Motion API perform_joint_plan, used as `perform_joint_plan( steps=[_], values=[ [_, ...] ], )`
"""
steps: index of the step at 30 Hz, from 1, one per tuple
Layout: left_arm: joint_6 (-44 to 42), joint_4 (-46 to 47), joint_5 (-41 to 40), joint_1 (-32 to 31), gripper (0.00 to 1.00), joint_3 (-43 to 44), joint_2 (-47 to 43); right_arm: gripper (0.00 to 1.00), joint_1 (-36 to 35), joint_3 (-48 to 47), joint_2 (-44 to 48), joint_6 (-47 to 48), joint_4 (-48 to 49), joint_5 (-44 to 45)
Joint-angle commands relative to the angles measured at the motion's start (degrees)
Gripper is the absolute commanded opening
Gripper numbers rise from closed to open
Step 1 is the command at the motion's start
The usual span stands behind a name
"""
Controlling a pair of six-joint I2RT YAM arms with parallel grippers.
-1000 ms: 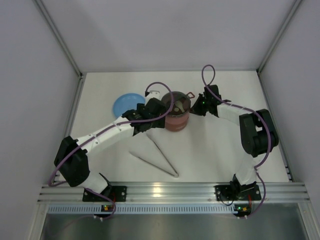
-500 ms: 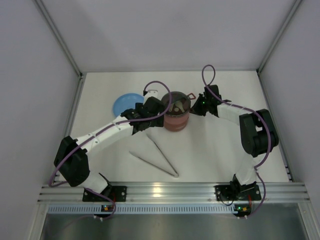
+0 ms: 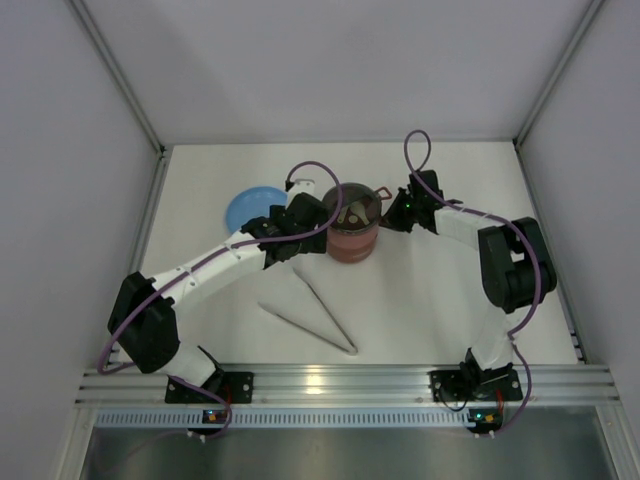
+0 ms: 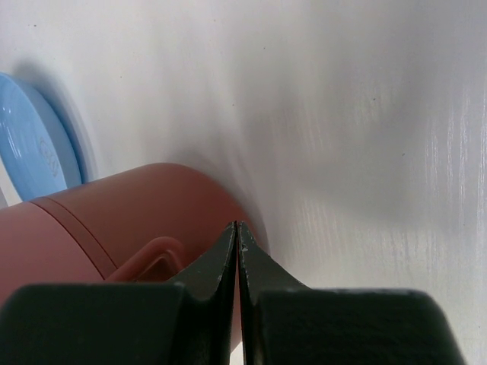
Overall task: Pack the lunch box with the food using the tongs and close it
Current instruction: Close the fastener on the packing box.
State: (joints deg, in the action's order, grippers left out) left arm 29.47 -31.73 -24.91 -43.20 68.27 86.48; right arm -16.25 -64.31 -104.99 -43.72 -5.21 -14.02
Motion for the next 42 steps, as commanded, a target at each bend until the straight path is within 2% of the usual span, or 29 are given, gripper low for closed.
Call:
perform_joint_plan(
  steps=[1, 42],
  values=[
    [-0.21, -0.88, -0.41, 0.31, 0.83, 1.69, -1.14, 0.00, 0.96, -2.75, -0.74, -0.04, 3.46, -0.57],
    [-1.35, -0.79, 0.38, 2.07, 0.83, 1.69, -0.26, 0.00, 0.96, -3.19, -1.71, 0.39, 3.10, -0.66]
  ],
)
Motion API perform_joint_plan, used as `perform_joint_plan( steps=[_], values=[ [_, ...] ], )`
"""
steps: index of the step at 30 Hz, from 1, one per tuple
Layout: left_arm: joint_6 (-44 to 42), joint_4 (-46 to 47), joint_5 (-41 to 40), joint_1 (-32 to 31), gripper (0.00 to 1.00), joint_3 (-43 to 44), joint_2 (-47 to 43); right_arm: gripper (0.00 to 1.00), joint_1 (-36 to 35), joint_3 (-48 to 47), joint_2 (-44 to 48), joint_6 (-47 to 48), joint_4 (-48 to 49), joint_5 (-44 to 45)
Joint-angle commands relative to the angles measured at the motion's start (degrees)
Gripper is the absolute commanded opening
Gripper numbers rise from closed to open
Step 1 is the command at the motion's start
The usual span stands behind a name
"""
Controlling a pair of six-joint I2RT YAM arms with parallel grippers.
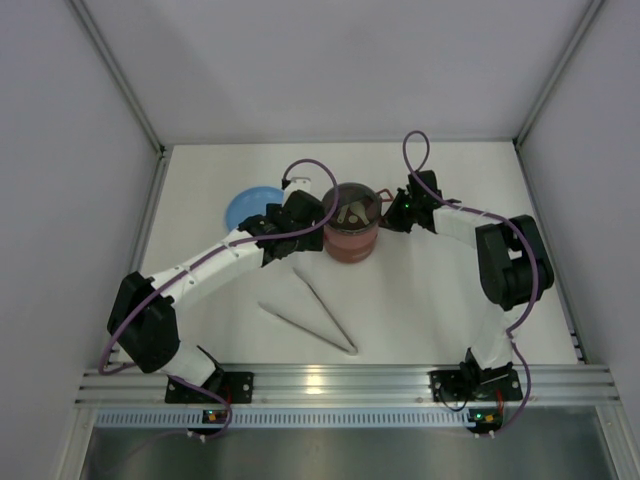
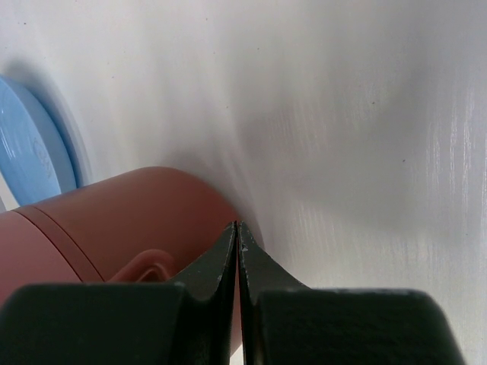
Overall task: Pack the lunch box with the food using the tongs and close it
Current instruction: Close the fastener on the packing box.
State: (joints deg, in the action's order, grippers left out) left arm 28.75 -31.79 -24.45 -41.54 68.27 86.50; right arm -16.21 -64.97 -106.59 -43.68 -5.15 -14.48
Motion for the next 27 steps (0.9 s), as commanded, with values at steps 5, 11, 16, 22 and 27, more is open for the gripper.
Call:
perform_joint_plan(
  steps=[5, 11, 16, 22, 27],
  values=[
    [-0.71, -0.90, 0.19, 0.58, 0.83, 1.60, -0.54, 0.00, 1.00, -2.53, -0.20, 0.44, 2.95, -0.29],
    [-0.80, -1.78, 1.51, 0.58, 0.83, 2.22, -2.21, 0.00, 0.91, -2.35, 0.24, 0.61, 2.25, 0.07],
    [-0.63, -4.59, -0.16, 0.58, 0.83, 3.27, -3.88, 0.00, 1.18, -2.27, 0.85, 0.79, 1.54, 0.24],
    [-0.19, -6.88, -1.57, 0.58, 0.83, 3.97, -5.29, 0.00, 1.62, -1.56, 1.91, 1.14, 0.93, 0.68],
    [0.16, -8.55, -3.50, 0.58, 0.83, 5.11, -6.34, 0.00, 2.14, -0.69, 2.96, 1.67, -0.12, 0.86]
  ],
)
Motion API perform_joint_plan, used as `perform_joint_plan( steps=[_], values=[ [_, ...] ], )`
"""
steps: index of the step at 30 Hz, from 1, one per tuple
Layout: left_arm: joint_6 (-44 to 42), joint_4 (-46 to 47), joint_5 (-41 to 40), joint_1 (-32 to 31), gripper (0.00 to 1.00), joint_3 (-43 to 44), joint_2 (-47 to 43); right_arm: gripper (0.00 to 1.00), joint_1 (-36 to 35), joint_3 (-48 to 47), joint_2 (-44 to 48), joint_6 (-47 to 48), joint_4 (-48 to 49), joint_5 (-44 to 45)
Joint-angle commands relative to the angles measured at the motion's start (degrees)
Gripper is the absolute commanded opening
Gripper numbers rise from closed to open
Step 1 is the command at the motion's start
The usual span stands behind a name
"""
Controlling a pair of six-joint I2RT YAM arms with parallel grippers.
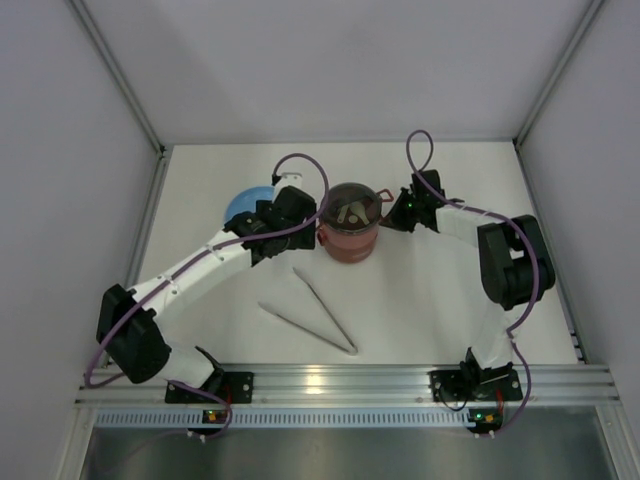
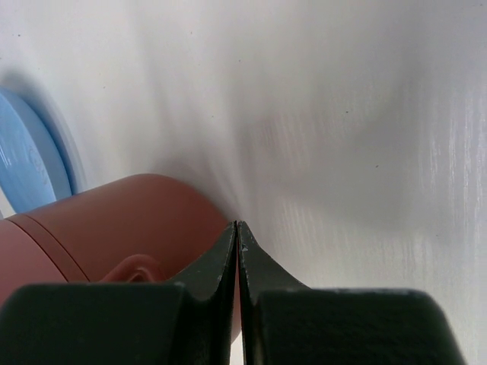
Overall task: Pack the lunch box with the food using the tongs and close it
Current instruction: Close the fastener on the packing box.
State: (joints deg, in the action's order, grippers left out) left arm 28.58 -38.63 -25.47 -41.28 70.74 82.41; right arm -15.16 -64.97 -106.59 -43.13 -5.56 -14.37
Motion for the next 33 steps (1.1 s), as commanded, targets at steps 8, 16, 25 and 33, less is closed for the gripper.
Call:
perform_joint_plan(
  steps=[8, 16, 25, 33],
  values=[
    [0.95, -3.12, -3.53, 0.41, 0.83, 4.23, -2.96, 0.00, 3.29, 0.64, 8.66, 3.93, -3.74, 4.52],
    [0.78, -1.10, -3.18, 1.28, 0.83, 5.46, -0.06, 0.00, 4.70, -5.77, 14.39, 9.38, -11.92, 11.56],
    [0.34, 1.19, -1.60, 2.69, 0.83, 7.83, 5.39, 0.00, 2.86, -19.39, 14.13, 16.23, -20.01, 16.91],
    [0.16, 1.80, -1.07, 2.96, 0.82, 8.89, 8.81, 0.00, -1.71, -25.73, 11.23, 21.60, -23.35, 22.98]
  ],
)
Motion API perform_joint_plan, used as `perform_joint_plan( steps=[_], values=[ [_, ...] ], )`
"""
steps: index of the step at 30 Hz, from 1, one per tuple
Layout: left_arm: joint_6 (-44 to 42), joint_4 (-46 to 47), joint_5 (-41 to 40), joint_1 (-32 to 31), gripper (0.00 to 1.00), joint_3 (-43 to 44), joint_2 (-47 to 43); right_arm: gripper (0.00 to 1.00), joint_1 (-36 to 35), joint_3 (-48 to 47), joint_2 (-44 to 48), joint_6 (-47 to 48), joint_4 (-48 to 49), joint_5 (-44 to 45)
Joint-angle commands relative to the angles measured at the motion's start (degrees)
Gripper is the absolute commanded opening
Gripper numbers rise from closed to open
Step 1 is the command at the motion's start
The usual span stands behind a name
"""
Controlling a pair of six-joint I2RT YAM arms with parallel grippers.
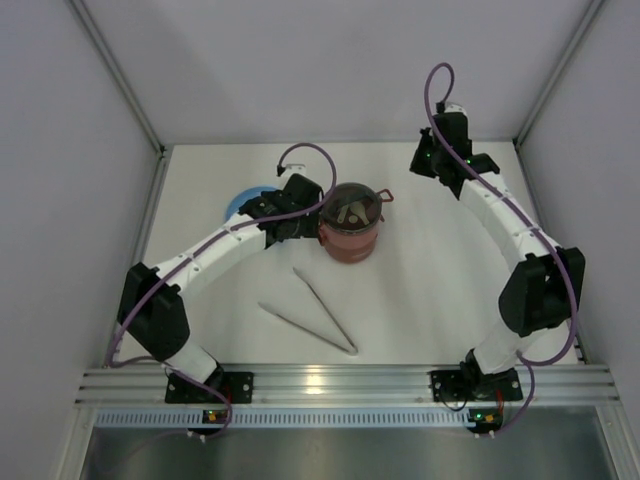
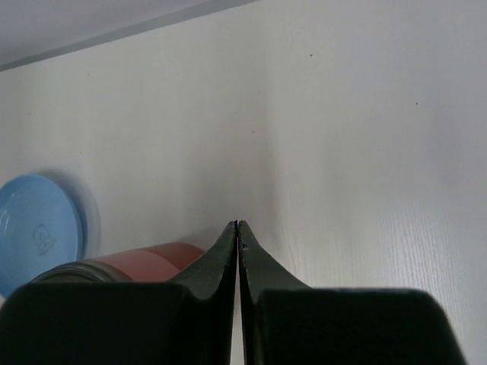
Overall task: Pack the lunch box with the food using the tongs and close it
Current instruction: Close the fastener on the packing box.
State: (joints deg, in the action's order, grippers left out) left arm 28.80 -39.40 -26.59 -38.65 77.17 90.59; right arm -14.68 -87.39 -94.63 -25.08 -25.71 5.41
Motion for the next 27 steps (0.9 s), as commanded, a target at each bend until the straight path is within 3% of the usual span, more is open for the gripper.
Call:
perform_joint_plan(
  steps=[1, 9, 27],
  values=[
    [0.03, 2.74, 0.22, 0.42, 0.82, 2.46, 0.82, 0.00, -3.33, -3.83, -1.34, 3.98, -3.29, 3.38],
    [-0.32, 3.71, 1.10, 1.48, 0.82, 2.46, 2.66, 0.00, -7.64, -5.86, -5.39, 4.95, -3.46, 3.64],
    [0.03, 6.00, 3.03, 2.27, 0.82, 3.87, 7.76, 0.00, -10.02, -4.28, -8.55, 4.51, -2.76, 0.48]
  ],
)
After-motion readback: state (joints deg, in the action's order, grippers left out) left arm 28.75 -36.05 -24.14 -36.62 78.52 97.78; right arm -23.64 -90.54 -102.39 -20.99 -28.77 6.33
